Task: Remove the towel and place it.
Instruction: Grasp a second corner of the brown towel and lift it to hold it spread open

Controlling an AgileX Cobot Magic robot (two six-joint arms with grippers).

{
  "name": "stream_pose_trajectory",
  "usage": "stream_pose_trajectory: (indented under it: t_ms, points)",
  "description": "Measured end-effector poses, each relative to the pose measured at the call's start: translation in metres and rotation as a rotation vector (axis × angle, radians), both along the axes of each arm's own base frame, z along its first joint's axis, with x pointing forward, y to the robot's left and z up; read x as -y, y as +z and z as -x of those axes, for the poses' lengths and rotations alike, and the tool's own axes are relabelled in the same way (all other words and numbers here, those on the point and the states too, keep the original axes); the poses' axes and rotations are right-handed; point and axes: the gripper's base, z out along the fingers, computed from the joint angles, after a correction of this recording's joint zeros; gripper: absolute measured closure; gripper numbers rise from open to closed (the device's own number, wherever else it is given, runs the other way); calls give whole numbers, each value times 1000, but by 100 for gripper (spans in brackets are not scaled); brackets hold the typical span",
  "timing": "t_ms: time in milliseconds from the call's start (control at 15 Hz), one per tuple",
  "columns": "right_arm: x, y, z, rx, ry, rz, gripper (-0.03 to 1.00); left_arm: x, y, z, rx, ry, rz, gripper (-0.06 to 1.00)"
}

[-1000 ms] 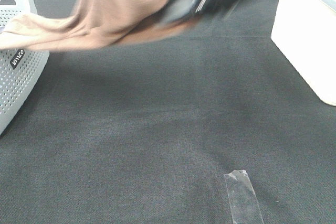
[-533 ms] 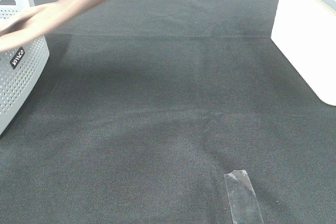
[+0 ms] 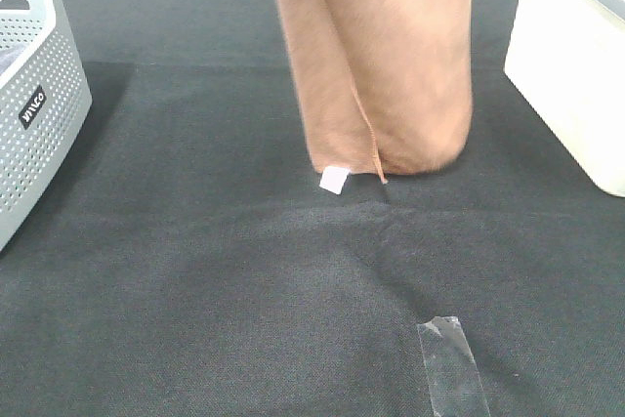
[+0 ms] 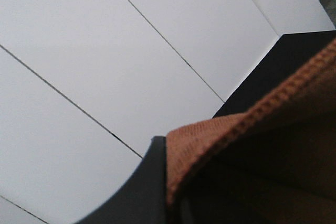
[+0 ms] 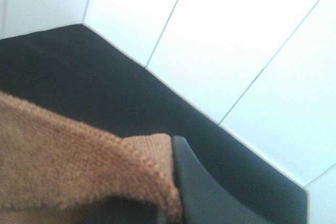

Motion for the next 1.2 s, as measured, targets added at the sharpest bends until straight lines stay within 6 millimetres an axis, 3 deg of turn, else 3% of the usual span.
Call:
stream_pose_trajectory:
  t_ms: [267,533,667,867,1200]
  points:
    - [3,15,-4,170,-40,-27,97,3,-6,-19,93,-7,13,94]
    - [2,19,-6,215,-39,-59,97,7,-1,-23,236,-23,-17,94]
    - [-2,10,-15,192,-39,-50,97,4,-4,-29,268,-2,-76,94]
    - [-9,-8,-31,152,-39,-36,97,-17,-12,-47,277,56,-109,94]
    - [-25,-24,-62,277,-15,-107,97,-31,-40,-88,408,39,-86,94]
